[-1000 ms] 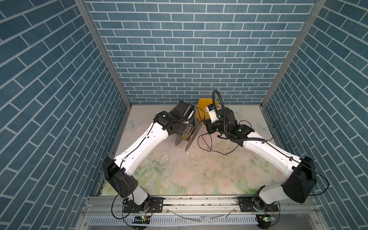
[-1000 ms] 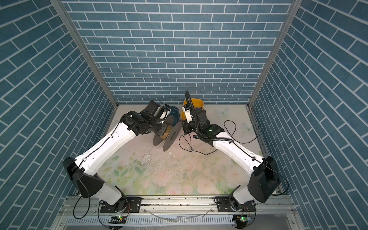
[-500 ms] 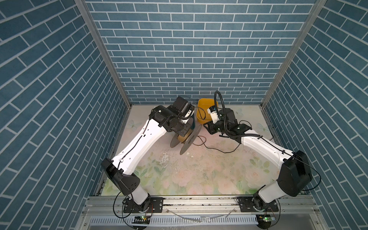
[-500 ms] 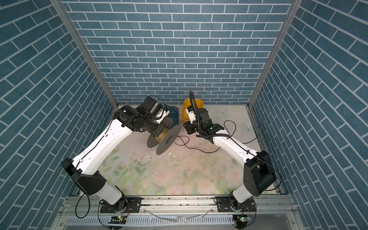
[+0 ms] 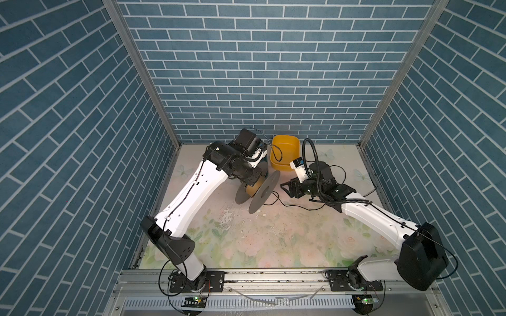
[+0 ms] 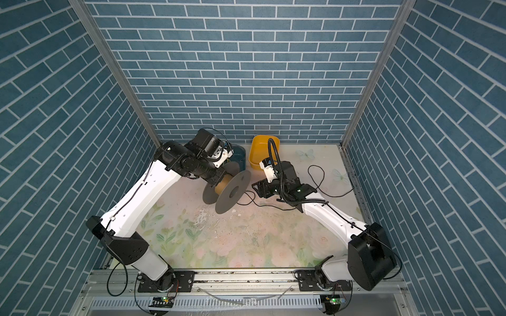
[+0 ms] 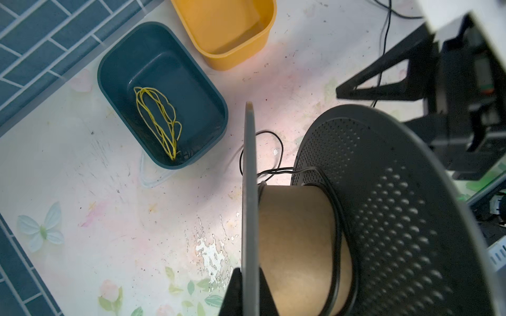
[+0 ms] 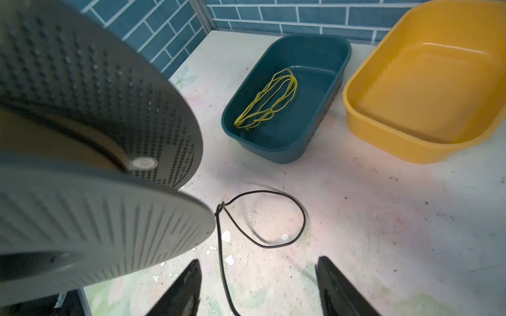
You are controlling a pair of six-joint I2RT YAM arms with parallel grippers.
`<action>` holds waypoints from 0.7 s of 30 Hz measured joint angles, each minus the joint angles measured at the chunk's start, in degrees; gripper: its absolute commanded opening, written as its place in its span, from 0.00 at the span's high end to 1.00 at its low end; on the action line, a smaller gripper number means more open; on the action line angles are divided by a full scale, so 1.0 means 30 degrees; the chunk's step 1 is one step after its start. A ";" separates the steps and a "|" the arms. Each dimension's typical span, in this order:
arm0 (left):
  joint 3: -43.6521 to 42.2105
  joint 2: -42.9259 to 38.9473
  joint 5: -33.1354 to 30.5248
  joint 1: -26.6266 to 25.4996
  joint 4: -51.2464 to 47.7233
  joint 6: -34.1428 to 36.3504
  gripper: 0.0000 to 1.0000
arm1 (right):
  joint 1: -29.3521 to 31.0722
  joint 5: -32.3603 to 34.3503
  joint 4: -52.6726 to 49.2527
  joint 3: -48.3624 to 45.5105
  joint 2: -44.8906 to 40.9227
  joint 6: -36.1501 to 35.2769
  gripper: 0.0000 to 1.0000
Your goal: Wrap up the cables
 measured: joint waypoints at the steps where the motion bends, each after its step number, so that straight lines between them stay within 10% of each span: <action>1: 0.0175 0.0000 0.0124 0.0007 0.0007 -0.0015 1.00 | 0.0000 -0.0444 0.0284 -0.0306 0.0029 0.0000 0.35; 9: 0.0627 0.0007 0.0838 0.0036 -0.0007 -0.0255 1.00 | 0.0029 -0.2390 0.2725 -0.1479 0.1727 -0.0022 0.44; 18: 0.0350 -0.0146 0.2397 0.1304 0.0459 -0.0882 1.00 | 0.0058 -0.2812 0.3599 -0.1479 0.3075 0.0576 0.97; 21: -0.0969 -0.0940 0.3767 0.2892 0.1668 -0.1792 1.00 | 0.0022 -0.2652 0.3861 -0.1603 0.3016 0.0685 1.00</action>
